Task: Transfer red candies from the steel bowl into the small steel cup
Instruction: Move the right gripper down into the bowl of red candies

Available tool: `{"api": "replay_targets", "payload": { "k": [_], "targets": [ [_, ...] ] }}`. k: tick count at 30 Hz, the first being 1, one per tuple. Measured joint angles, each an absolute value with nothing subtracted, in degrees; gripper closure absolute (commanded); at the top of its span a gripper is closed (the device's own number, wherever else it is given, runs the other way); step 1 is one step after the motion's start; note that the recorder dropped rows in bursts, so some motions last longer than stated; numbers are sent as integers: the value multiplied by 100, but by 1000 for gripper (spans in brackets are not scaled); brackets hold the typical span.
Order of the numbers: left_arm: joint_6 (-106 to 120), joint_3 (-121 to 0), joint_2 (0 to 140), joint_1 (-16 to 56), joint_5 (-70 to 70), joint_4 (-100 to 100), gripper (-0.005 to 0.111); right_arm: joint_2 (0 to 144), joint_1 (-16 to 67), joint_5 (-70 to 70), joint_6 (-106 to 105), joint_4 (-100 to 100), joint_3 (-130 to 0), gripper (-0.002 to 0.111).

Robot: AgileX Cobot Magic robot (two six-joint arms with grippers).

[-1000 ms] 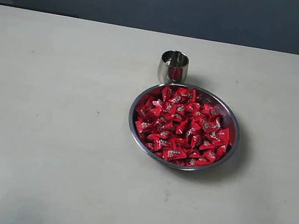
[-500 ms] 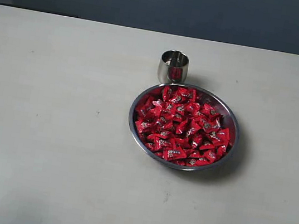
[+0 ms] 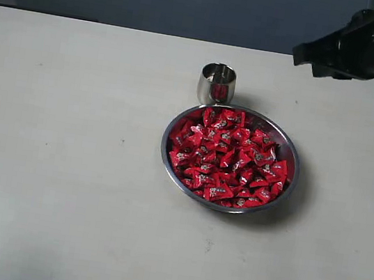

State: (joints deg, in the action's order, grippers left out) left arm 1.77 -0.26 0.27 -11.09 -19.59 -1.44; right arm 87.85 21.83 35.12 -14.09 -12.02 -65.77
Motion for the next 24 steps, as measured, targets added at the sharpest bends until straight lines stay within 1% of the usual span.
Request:
{"api": "replay_targets", "payload": {
  "k": [8, 15, 17, 19, 21, 23, 24],
  "targets": [
    [177, -26, 27, -1109, -1959, -144, 106, 9435, 2242, 3674, -1517, -1511, -6577, 109],
    [177, -26, 27, -1109, -1959, -144, 106, 9937, 2654, 3663, -1715, -1576, -6577, 109],
    [177, -26, 27, -1109, -1959, -144, 106, 10069, 2780, 3654, -1736, -1602, -6577, 107],
    [177, -26, 27, -1109, -1959, -144, 106, 10169, 2837, 3642, -1752, -1602, -6577, 98],
    [177, -26, 27, -1109, -1959, -144, 106, 10227, 2851, 3642, -1752, -1571, -6577, 84],
    [177, -26, 27, -1109, -1959, -144, 106, 10246, 2851, 3639, -1752, -1559, -6577, 72],
    [177, -26, 27, -1109, -1959, -144, 106, 10255, 2851, 3639, -1752, -1559, -6577, 68]
  ]
}}
